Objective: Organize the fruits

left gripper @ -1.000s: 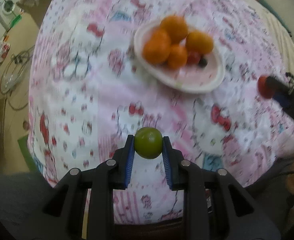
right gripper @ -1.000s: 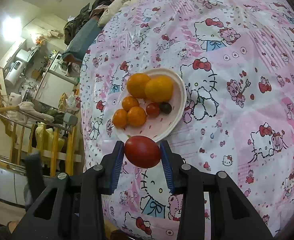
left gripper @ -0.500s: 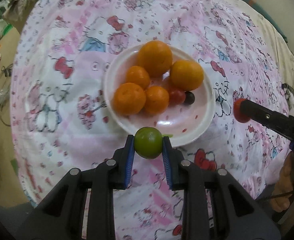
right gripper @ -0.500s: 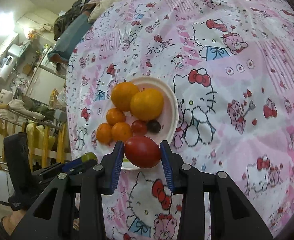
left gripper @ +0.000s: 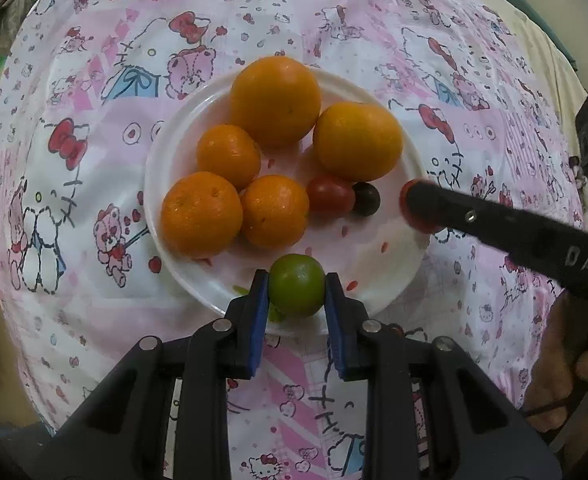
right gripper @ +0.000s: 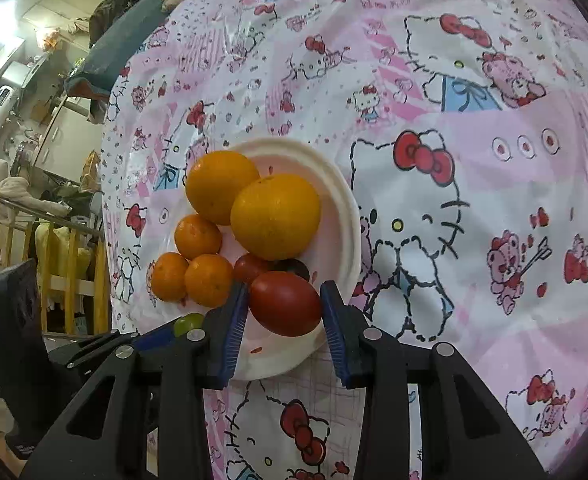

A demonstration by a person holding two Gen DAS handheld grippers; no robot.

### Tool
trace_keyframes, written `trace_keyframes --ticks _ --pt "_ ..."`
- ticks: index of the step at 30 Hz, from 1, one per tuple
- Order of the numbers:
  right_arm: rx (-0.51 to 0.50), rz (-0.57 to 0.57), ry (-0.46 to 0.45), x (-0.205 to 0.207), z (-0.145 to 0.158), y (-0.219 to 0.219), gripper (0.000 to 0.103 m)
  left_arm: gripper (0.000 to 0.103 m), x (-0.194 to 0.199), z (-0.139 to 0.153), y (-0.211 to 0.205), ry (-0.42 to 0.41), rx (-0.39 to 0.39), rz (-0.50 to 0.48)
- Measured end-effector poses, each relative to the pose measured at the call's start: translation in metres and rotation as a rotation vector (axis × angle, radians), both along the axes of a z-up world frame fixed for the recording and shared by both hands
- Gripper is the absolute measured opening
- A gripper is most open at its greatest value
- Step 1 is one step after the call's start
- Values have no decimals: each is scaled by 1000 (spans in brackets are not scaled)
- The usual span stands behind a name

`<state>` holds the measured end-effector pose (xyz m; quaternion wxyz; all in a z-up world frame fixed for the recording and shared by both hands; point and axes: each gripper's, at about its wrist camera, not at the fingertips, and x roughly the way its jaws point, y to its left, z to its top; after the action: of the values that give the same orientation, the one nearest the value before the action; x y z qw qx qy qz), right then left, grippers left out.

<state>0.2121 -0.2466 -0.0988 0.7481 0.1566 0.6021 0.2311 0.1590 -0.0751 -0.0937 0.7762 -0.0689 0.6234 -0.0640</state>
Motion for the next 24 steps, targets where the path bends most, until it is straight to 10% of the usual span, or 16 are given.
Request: trace_keyframes --ticks 12,16,24 --pt "2 -12 26 3 -7 2 42 26 3 -6 -3 21 4 -7" --pt "39 -32 48 4 -9 -1 56 66 2 -3 2 15 -51 14" --pt "79 -87 14 5 10 -21 60 67 -9 19 14 -11 -18 -7"
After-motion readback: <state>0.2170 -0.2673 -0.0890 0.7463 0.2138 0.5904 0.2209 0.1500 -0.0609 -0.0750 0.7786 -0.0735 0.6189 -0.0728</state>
